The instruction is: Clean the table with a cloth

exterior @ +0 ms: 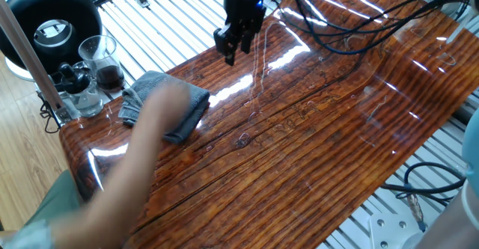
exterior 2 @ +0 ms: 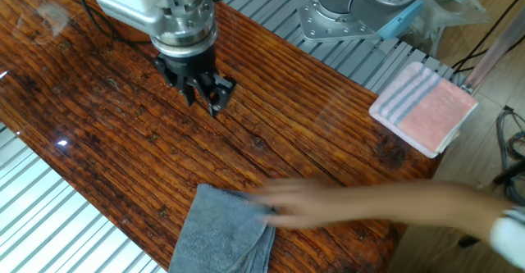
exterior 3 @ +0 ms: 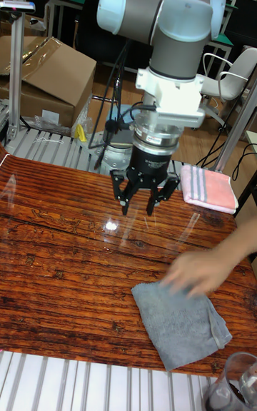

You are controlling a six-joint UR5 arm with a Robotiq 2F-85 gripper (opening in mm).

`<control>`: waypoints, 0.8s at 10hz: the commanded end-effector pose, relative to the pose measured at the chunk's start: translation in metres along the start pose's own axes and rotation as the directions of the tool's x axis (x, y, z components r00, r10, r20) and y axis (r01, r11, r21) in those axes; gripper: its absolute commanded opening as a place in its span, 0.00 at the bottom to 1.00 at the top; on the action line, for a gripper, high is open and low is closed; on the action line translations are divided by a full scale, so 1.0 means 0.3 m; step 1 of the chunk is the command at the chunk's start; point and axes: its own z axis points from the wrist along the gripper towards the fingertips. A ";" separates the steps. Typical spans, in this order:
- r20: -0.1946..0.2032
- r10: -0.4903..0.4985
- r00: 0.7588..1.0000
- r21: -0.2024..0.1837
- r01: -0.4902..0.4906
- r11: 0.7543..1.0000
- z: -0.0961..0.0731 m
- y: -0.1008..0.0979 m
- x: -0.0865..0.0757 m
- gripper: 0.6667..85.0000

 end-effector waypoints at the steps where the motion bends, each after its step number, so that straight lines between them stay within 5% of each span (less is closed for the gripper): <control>1: 0.022 -0.059 0.998 0.004 0.059 0.998 0.037 0.035 -0.035 0.62; 8: 0.025 -0.084 0.996 0.010 0.083 0.996 0.041 0.031 -0.028 0.60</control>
